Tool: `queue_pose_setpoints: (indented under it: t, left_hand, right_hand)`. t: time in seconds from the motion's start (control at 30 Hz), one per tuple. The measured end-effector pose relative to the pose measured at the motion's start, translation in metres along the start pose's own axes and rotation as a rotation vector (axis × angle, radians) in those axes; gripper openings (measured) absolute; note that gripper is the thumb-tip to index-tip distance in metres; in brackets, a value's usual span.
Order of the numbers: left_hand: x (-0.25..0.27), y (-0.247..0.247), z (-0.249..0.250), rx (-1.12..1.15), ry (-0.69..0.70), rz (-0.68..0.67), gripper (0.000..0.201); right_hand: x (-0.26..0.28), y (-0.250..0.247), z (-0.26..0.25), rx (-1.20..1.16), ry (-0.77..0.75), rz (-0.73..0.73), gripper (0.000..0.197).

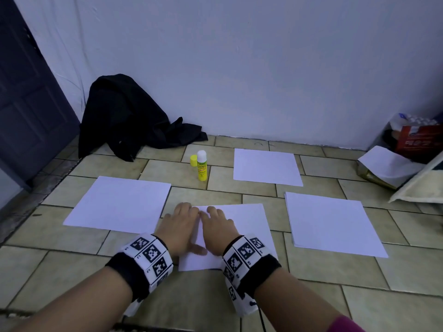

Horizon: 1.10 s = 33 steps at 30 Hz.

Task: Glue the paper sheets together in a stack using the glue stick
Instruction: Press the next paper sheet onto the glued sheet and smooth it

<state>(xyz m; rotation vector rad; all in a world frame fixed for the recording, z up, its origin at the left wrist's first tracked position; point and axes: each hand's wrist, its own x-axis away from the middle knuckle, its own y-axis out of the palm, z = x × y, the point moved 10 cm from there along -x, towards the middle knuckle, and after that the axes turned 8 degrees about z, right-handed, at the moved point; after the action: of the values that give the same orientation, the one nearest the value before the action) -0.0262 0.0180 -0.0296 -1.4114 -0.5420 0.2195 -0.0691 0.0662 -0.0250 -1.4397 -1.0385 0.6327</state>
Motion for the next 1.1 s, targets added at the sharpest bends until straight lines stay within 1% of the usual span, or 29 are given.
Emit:
queue_pose_setpoints:
  t: [0.07, 0.1, 0.17, 0.2, 0.23, 0.27, 0.37, 0.47, 0.6, 0.67, 0.73, 0.8, 0.87, 0.93, 0.97, 1.0, 1.03, 1.07, 1.1]
  left_hand:
    - [0.0, 0.014, -0.01, -0.013, -0.085, -0.092, 0.114]
    - [0.0, 0.02, -0.013, -0.018, -0.116, -0.136, 0.117]
    - [-0.002, 0.025, -0.013, -0.067, -0.126, -0.169, 0.112]
    - [-0.002, 0.025, -0.012, -0.1, -0.114, -0.175, 0.109]
    - [-0.002, 0.025, -0.011, -0.12, -0.098, -0.175, 0.109]
    - [-0.002, 0.026, -0.012, -0.122, -0.093, -0.173, 0.114]
    - [-0.001, 0.031, -0.017, -0.104, -0.105, -0.2, 0.124]
    - [-0.002, 0.032, -0.018, -0.111, -0.101, -0.196, 0.125]
    - [-0.002, 0.031, -0.018, -0.125, -0.1, -0.197, 0.124]
    - [-0.002, 0.031, -0.018, -0.133, -0.097, -0.198, 0.124]
    - [-0.001, 0.031, -0.018, -0.131, -0.094, -0.193, 0.123]
    - [0.0, 0.028, -0.019, -0.134, -0.091, -0.19, 0.123]
    - [0.002, 0.023, -0.017, -0.171, -0.083, -0.199, 0.121]
    - [0.002, 0.012, -0.012, -0.202, -0.084, -0.188, 0.115]
    - [0.001, 0.003, -0.009, -0.195, -0.081, -0.157, 0.108]
    - [-0.001, -0.007, -0.003, -0.168, -0.067, -0.107, 0.094]
    - [-0.003, -0.017, 0.004, -0.125, -0.037, -0.046, 0.077]
    - [-0.005, -0.025, 0.012, -0.067, 0.005, 0.008, 0.059]
    - [-0.006, -0.029, 0.021, -0.005, 0.056, 0.044, 0.045]
  right_hand:
    - [-0.006, -0.001, 0.002, -0.022, 0.015, -0.003, 0.062]
    - [-0.008, 0.002, 0.002, -0.029, 0.007, -0.038, 0.068]
    - [-0.011, 0.009, -0.009, -0.047, -0.09, -0.12, 0.086]
    - [-0.01, 0.01, -0.015, -0.063, -0.143, -0.149, 0.091]
    - [-0.009, 0.009, -0.018, -0.084, -0.173, -0.162, 0.09]
    - [-0.009, 0.007, -0.016, -0.109, -0.175, -0.162, 0.085]
    - [-0.009, -0.002, 0.009, -0.189, -0.075, -0.156, 0.071]
    - [-0.005, -0.01, 0.051, -0.245, 0.055, -0.151, 0.063]
    - [0.001, -0.016, 0.116, -0.243, 0.222, -0.132, 0.057]
    - [0.005, -0.019, 0.137, -0.226, 0.277, -0.105, 0.055]
    - [0.006, -0.022, 0.142, -0.217, 0.293, -0.078, 0.059]
    - [0.004, -0.023, 0.14, -0.203, 0.291, -0.053, 0.07]
    - [0.003, -0.024, 0.138, -0.126, 0.307, -0.003, 0.075]
    - [0.007, -0.031, 0.136, 0.046, 0.344, 0.071, 0.069]
    - [0.01, -0.034, 0.131, 0.136, 0.344, 0.098, 0.06]
    - [0.012, -0.036, 0.124, 0.192, 0.331, 0.115, 0.048]
    - [0.014, -0.034, 0.115, 0.203, 0.314, 0.115, 0.037]
    - [0.016, -0.03, 0.105, 0.187, 0.3, 0.101, 0.029]
    - [0.016, -0.026, 0.096, 0.163, 0.283, 0.086, 0.027]
